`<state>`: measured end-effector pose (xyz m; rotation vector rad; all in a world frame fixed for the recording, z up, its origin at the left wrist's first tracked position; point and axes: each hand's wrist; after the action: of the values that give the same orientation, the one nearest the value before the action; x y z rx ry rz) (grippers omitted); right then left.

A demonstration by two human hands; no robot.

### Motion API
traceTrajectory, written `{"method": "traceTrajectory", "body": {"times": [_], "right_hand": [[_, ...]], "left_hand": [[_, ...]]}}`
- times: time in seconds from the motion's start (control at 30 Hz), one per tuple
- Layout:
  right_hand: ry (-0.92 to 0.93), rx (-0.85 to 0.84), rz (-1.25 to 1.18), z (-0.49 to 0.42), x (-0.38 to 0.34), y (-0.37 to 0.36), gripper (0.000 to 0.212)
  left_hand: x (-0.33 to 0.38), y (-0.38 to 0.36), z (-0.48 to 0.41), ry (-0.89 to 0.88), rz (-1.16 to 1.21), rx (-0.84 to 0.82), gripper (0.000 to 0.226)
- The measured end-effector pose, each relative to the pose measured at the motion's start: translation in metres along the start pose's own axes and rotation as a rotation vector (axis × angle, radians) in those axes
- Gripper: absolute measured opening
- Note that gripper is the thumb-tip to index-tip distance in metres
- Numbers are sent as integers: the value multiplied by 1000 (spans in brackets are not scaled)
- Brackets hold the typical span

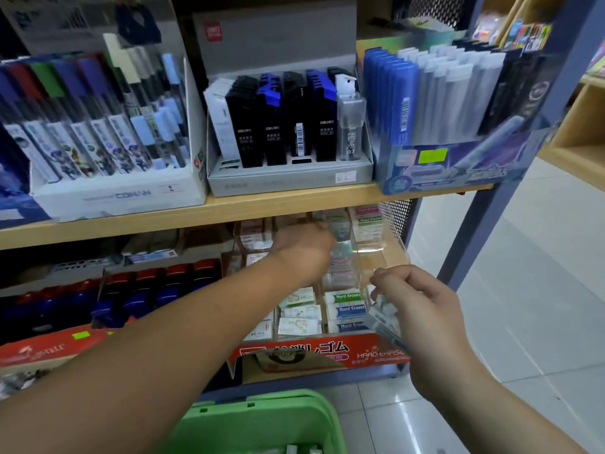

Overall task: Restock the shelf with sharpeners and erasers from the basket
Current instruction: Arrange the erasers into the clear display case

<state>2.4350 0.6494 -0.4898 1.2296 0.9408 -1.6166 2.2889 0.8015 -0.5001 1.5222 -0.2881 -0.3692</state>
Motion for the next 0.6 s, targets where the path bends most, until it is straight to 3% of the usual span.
{"method": "traceTrajectory", "body": {"times": [0.07,0.17,0.27,0.33,0.4,0.47,0.6], "right_hand": [[0,-1,-5,0,1,0,17],[-15,-15,-13,-1,2,1,21],[-40,-85,2,1,2,-2,26],[-20,-137,57,5,-1,-9,32],[2,-173,96,11,-3,-17,32],[26,-195,150,15,-5,-24,32],[56,-153,253,18,-8,-29,37]], "left_hand": [[0,-2,3,-34,27,-29,40],[-6,5,16,2,319,66,31],[-5,18,32,229,990,106,25],[-2,29,48,301,1406,-55,31],[2,37,64,285,1660,-179,45],[8,40,74,267,1718,-206,59],[20,37,81,250,1744,-193,64]]}}
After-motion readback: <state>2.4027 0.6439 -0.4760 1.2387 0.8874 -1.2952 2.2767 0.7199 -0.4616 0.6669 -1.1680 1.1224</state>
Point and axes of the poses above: each hand's wrist, its own z-axis away from the middle knuckle, its own y-axis out of the back of the hand, x = y × z, and after that the axes turned 4 degrees about z, right-handed
